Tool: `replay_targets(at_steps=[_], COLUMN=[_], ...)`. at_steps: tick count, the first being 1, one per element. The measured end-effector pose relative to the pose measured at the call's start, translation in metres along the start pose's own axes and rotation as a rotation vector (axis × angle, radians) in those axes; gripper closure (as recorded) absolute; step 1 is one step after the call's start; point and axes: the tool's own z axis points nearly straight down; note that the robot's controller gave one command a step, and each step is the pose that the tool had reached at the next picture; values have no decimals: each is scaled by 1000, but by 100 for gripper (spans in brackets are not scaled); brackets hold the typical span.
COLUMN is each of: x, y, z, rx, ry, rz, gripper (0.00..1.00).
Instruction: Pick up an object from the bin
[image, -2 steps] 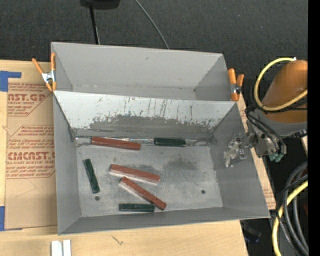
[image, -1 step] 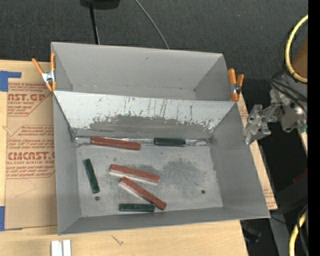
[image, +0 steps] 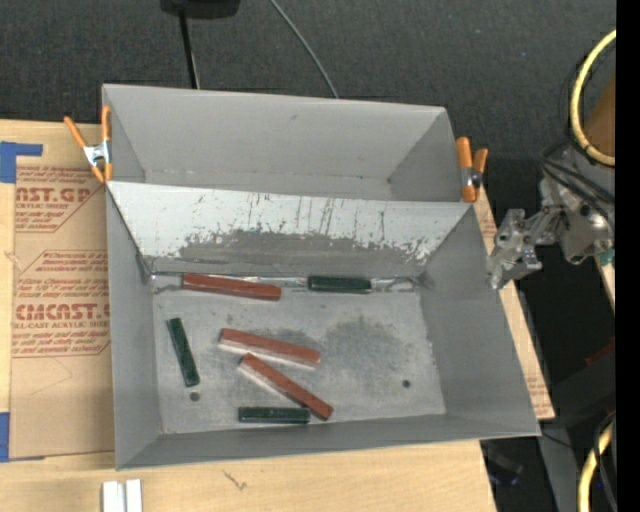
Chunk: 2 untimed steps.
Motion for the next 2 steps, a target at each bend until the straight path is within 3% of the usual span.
replay_targets(at_steps=[1, 2], x=[4, 1], y=[4, 8], z=[35, 101], rx=[1, 0], ry=[-3, -3], rz=[-94, -120], gripper=[100, 100])
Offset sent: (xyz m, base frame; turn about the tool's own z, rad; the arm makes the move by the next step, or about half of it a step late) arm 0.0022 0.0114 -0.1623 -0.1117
